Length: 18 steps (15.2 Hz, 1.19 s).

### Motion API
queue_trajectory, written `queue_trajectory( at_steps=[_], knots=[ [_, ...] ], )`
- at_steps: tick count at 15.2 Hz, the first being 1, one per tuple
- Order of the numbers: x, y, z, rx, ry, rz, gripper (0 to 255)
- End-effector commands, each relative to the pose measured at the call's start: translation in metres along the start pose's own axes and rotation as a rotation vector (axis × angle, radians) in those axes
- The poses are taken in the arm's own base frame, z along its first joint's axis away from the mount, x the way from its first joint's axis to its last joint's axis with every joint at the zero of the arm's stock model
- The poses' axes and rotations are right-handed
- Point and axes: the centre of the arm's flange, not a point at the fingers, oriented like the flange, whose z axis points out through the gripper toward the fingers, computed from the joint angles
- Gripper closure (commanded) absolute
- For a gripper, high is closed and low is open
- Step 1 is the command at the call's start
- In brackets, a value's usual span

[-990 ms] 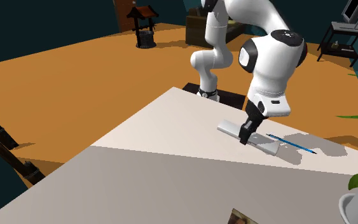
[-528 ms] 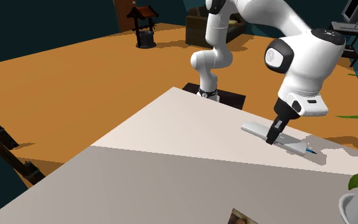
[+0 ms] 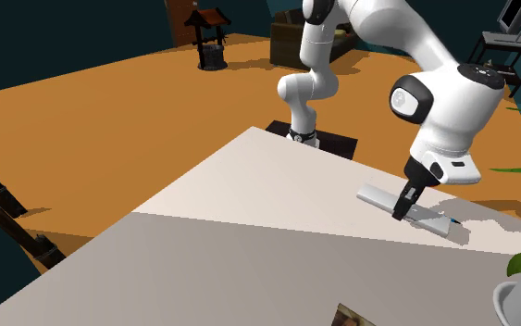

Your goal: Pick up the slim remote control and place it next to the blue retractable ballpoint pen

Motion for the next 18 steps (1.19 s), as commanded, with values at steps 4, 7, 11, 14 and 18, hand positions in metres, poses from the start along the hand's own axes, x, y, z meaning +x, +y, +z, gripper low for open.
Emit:
queue_trajectory(
  at_steps=[4, 7, 11, 14, 18],
  knots=[
    [0.000, 0.000, 0.026, 0.000, 0.001, 0.000, 255],
    [0.000, 0.000, 0.041, 0.000, 0.001, 0.000, 255],
    [0.000, 0.000, 0.046, 0.000, 0.001, 0.000, 255],
    [0.000, 0.000, 0.046, 0.000, 0.001, 0.000, 255],
    [0.000, 0.000, 0.046, 0.000, 0.001, 0.000, 0]
  ],
)
